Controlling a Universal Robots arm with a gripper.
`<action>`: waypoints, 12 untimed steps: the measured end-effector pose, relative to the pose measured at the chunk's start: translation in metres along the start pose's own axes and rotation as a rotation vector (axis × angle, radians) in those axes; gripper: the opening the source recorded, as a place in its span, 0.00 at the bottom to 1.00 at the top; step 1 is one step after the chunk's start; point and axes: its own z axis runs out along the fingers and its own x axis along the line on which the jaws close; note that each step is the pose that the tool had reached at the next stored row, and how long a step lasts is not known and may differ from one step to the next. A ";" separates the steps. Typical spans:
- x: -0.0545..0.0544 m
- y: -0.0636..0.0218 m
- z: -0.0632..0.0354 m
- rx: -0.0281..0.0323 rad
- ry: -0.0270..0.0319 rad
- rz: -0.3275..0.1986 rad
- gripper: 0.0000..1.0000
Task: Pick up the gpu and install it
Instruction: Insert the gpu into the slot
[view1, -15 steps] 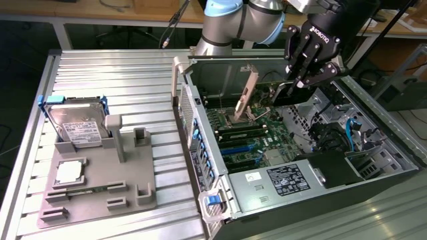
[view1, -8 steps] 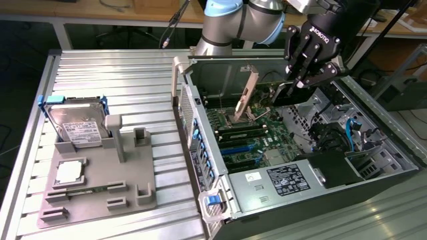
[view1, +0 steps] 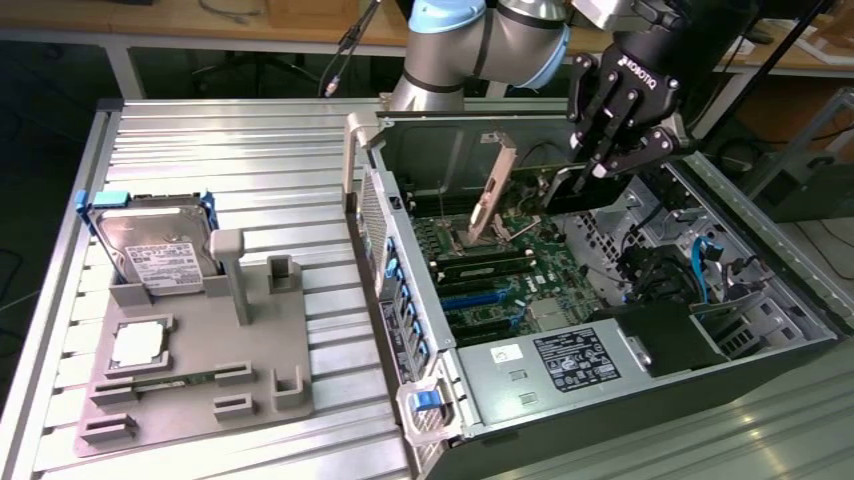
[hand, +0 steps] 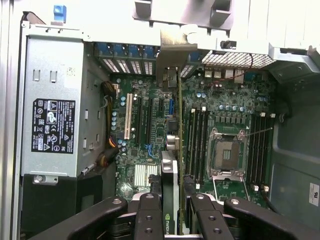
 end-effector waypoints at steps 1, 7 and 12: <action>0.000 0.0000 0.0003 0.0000 -0.0001 0.000 0.27; 0.000 -0.0001 0.0015 0.0000 0.0000 0.000 0.27; 0.000 -0.0001 0.0025 0.0000 0.0000 0.000 0.27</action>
